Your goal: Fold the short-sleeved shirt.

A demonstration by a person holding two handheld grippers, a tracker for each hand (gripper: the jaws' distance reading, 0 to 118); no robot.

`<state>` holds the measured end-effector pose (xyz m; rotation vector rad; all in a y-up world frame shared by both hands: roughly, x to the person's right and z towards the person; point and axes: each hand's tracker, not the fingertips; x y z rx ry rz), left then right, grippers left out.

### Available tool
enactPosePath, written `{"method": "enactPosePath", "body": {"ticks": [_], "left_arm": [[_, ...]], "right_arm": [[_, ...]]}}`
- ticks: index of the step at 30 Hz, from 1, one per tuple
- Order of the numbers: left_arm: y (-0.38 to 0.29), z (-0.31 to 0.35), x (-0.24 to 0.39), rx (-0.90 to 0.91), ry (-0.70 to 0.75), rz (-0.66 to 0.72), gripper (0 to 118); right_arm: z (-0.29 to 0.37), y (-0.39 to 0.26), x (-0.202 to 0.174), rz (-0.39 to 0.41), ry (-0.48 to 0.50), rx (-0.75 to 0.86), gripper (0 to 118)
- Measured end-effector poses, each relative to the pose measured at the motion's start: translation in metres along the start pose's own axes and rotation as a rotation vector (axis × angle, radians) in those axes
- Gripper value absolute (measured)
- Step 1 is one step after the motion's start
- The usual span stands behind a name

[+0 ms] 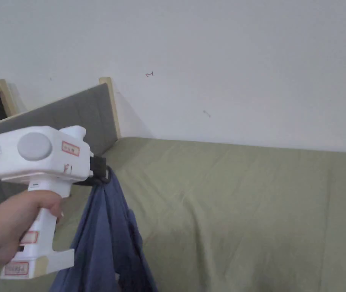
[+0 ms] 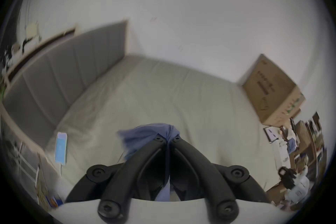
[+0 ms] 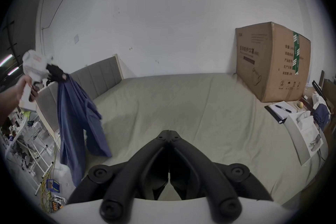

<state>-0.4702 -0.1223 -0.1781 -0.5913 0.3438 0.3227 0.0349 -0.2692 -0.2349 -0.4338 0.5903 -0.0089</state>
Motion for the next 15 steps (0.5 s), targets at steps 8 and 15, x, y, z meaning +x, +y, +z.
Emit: {"method": "enactPosePath", "body": {"ticks": [8, 15], "left_arm": [[0.060, 0.095, 0.148, 0.190, -0.281, -0.186, 0], [0.039, 0.064, 0.269, 0.113, -0.497, -0.361, 0]], "right_arm": [[0.040, 0.018, 0.034, -0.049, -0.056, 0.100, 0], [0.063, 0.020, 0.066, -0.081, -0.131, 0.154, 0]]}}
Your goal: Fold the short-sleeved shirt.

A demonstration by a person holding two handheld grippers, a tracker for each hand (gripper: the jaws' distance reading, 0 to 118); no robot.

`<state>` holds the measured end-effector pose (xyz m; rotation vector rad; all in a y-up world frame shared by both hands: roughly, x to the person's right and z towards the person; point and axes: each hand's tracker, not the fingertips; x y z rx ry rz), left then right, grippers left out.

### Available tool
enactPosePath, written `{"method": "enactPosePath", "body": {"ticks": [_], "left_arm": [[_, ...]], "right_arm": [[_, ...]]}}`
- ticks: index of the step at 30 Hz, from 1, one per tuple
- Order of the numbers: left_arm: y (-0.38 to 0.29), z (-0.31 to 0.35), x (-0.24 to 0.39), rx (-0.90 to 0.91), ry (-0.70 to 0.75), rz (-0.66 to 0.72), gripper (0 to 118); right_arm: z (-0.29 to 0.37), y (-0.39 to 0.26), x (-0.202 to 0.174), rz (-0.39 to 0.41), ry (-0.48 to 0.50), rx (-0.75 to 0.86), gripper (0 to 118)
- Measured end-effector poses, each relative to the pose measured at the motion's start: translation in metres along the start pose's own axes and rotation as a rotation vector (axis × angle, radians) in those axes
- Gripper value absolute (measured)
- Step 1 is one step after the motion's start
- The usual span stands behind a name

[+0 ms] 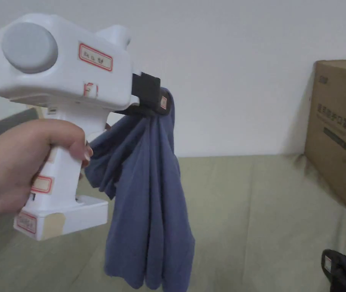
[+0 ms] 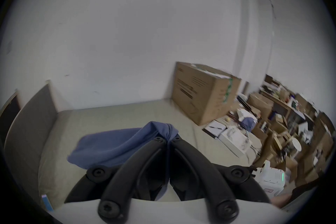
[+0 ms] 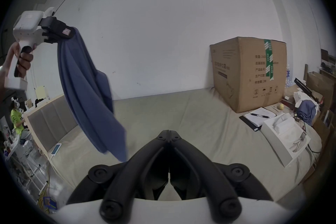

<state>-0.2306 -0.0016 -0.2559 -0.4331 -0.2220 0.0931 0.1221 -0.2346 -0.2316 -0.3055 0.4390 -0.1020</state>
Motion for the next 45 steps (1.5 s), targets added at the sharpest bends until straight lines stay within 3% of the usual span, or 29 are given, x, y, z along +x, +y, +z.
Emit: {"method": "enactPosePath", "body": {"ticks": [4, 8, 12, 16, 17, 19, 20, 21, 27, 32, 33, 34, 35, 36, 37, 38, 44, 45], "left_arm": [[-0.040, -0.098, 0.031, -0.114, -0.084, 0.024, 0], [-0.118, -0.219, 0.060, -0.370, -0.119, 0.033, 0], [-0.212, -0.317, 0.074, -0.582, -0.023, 0.101, 0], [-0.269, -0.362, 0.070, -0.735, 0.007, 0.212, 6], [-0.276, -0.364, 0.068, -0.744, 0.017, 0.222, 29], [-0.285, -0.365, 0.062, -0.748, 0.022, 0.239, 94], [-0.286, -0.361, 0.057, -0.749, 0.026, 0.247, 117], [-0.281, -0.350, 0.056, -0.733, 0.015, 0.269, 118], [-0.222, -0.264, 0.020, -0.481, -0.017, 0.381, 117], [-0.198, -0.126, 0.003, -0.107, 0.059, 0.369, 115], [-0.199, -0.102, 0.004, -0.035, 0.103, 0.353, 108], [-0.205, -0.072, 0.006, 0.059, 0.168, 0.326, 94], [-0.213, -0.048, 0.009, 0.139, 0.231, 0.290, 62], [-0.220, -0.030, 0.011, 0.196, 0.293, 0.255, 37], [-0.229, -0.016, 0.016, 0.225, 0.359, 0.218, 16], [-0.239, -0.003, 0.020, 0.252, 0.403, 0.196, 5], [-0.289, 0.035, 0.043, 0.373, 0.570, 0.088, 0], [-0.293, 0.036, 0.044, 0.371, 0.544, 0.107, 0]], "right_arm": [[0.007, -0.004, 0.025, -0.012, -0.059, 0.009, 0], [0.006, -0.015, 0.052, -0.024, -0.129, -0.028, 0], [0.002, -0.030, 0.075, -0.056, -0.160, -0.090, 0], [0.000, -0.042, 0.085, -0.065, -0.176, -0.128, 0], [-0.001, -0.045, 0.087, -0.066, -0.176, -0.136, 0], [-0.002, -0.049, 0.088, -0.066, -0.177, -0.148, 0], [-0.002, -0.050, 0.088, -0.066, -0.178, -0.153, 0], [-0.002, -0.050, 0.088, -0.066, -0.179, -0.157, 0], [0.004, -0.037, 0.082, -0.080, -0.173, -0.142, 0], [0.022, -0.015, 0.064, -0.056, -0.143, -0.051, 0], [0.026, -0.012, 0.061, -0.049, -0.133, -0.027, 0], [0.030, -0.010, 0.056, -0.036, -0.126, 0.008, 0], [0.035, -0.009, 0.051, -0.023, -0.124, 0.045, 0], [0.039, -0.009, 0.047, -0.009, -0.125, 0.080, 0], [0.043, -0.010, 0.042, 0.009, -0.131, 0.122, 0], [0.048, -0.011, 0.037, 0.022, -0.137, 0.161, 0], [0.068, -0.017, 0.021, 0.052, -0.186, 0.272, 0], [0.070, -0.016, 0.019, 0.053, -0.190, 0.275, 0]]}}
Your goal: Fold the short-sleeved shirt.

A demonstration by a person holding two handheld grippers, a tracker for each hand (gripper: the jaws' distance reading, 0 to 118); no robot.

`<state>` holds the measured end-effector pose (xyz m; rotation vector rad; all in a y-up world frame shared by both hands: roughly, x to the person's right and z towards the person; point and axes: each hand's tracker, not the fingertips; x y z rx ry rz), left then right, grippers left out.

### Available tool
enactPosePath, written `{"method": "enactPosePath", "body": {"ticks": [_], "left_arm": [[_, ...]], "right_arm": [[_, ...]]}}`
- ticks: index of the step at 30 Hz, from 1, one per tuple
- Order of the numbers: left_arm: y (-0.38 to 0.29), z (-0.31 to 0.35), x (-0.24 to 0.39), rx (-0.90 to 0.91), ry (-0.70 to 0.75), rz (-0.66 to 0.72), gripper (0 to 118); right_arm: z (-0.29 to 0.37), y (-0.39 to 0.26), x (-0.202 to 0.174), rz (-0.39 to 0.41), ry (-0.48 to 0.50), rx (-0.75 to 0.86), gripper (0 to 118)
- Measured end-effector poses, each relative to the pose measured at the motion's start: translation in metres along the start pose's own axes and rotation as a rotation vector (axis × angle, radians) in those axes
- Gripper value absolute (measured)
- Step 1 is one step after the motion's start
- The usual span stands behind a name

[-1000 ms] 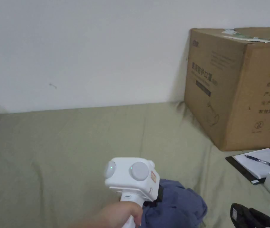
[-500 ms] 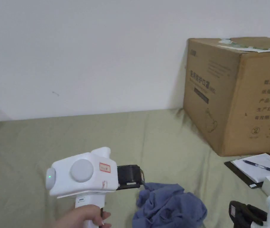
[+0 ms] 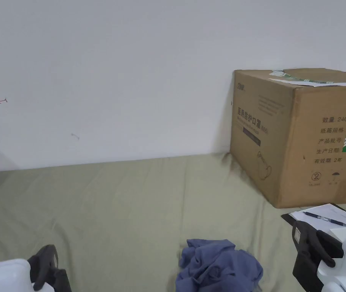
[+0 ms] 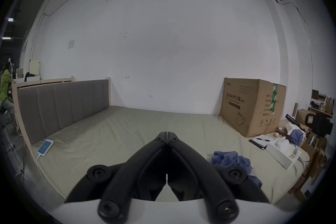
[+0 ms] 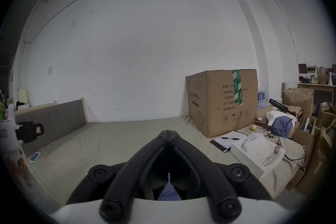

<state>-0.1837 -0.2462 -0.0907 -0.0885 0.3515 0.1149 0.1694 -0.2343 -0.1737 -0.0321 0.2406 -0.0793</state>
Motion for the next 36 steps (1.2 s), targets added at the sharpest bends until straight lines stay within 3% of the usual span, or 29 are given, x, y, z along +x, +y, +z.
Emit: {"method": "enactPosePath", "body": {"ticks": [9, 11, 14, 17, 20, 21, 22, 23, 24, 26, 28, 33, 36], "left_arm": [[0.005, -0.010, 0.019, -0.131, -0.095, 0.003, 0], [0.013, -0.041, 0.024, -0.300, -0.188, -0.003, 0], [0.003, -0.099, 0.034, -0.582, -0.193, 0.026, 0], [-0.036, -0.153, 0.043, -0.877, -0.313, 0.109, 0], [-0.084, -0.190, 0.058, -1.055, -0.290, 0.045, 1], [-0.097, -0.201, 0.064, -1.068, -0.258, -0.038, 9], [-0.110, -0.211, 0.069, -1.083, -0.236, -0.094, 28], [-0.121, -0.220, 0.071, -1.081, -0.221, -0.122, 70], [-0.134, -0.224, 0.072, -1.083, -0.214, -0.104, 102], [-0.152, -0.236, 0.072, -1.126, -0.191, -0.047, 117], [-0.158, -0.242, 0.067, -1.093, -0.189, 0.052, 114], [-0.189, -0.253, 0.083, -1.191, -0.135, -0.072, 113], [-0.191, -0.242, 0.088, -1.099, -0.101, -0.142, 93]], "right_arm": [[-0.001, 0.008, -0.003, 0.009, 0.018, -0.040, 0], [-0.006, 0.007, -0.003, 0.006, 0.030, -0.067, 0], [-0.013, 0.003, -0.001, -0.004, 0.060, -0.118, 0], [-0.021, -0.004, 0.000, 0.000, 0.090, -0.160, 0], [-0.030, -0.014, 0.002, 0.026, 0.105, -0.206, 0], [-0.033, -0.019, 0.003, 0.035, 0.108, -0.218, 0], [-0.036, -0.023, 0.004, 0.043, 0.111, -0.228, 0], [-0.038, -0.026, 0.005, 0.052, 0.113, -0.240, 0], [-0.042, -0.030, 0.006, 0.061, 0.113, -0.256, 0], [-0.048, -0.037, 0.010, 0.063, 0.118, -0.282, 0], [-0.054, -0.044, 0.015, 0.056, 0.121, -0.308, 0], [-0.065, -0.054, 0.023, 0.019, 0.109, -0.352, 0], [-0.069, -0.058, 0.025, 0.003, 0.099, -0.369, 0]]}}
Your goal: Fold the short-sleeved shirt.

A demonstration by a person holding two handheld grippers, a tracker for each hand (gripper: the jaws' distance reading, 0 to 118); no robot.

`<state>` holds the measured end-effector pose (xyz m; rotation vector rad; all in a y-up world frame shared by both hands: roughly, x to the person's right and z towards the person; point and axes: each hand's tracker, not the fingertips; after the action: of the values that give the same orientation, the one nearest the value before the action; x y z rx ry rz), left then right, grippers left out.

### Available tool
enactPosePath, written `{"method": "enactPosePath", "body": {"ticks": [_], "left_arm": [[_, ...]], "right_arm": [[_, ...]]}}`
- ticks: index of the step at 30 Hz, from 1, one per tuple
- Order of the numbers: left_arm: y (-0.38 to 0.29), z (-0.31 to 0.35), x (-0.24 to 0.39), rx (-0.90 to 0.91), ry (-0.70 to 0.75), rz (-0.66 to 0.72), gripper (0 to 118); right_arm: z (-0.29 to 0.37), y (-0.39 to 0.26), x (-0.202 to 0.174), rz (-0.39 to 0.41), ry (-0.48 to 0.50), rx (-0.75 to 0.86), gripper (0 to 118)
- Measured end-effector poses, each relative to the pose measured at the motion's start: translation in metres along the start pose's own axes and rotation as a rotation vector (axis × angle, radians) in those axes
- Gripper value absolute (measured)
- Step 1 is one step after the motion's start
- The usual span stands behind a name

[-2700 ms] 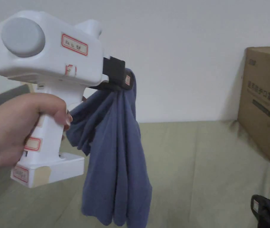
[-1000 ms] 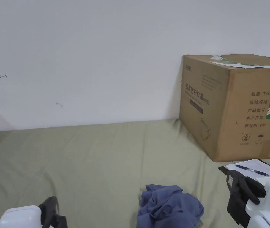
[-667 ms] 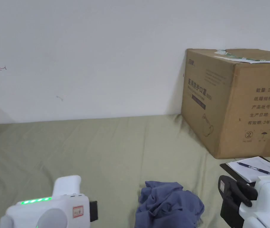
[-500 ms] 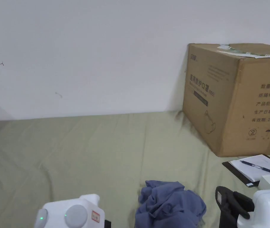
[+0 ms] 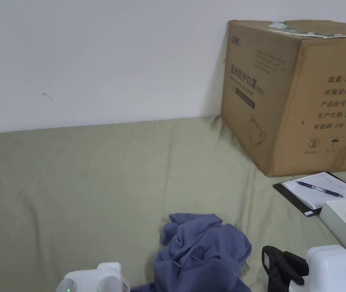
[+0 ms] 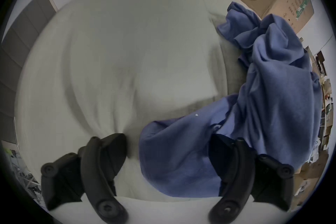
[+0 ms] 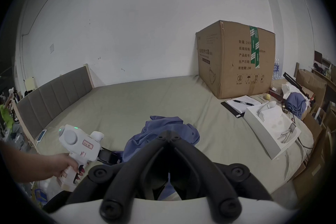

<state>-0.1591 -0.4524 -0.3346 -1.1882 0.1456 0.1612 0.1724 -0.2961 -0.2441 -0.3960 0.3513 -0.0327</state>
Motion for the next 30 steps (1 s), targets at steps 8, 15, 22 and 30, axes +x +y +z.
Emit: {"method": "enactPosePath", "body": {"ticks": [8, 15, 22, 30], "left_arm": [[-0.040, 0.043, -0.009, 0.179, -0.165, 0.165, 0], [-0.047, 0.049, -0.017, 0.223, -0.154, 0.084, 0], [-0.043, 0.044, -0.036, 0.192, -0.229, 0.112, 0], [-0.049, 0.034, -0.036, 0.174, -0.230, 0.063, 0]], "right_arm": [[-0.034, 0.022, 0.007, -0.040, 0.057, -0.016, 0], [-0.214, 0.116, 0.014, -0.167, 0.295, -0.515, 0], [-0.374, 0.109, -0.007, -0.105, 0.221, -0.977, 97], [-0.436, 0.060, -0.017, 0.056, 0.060, -1.076, 109]]}}
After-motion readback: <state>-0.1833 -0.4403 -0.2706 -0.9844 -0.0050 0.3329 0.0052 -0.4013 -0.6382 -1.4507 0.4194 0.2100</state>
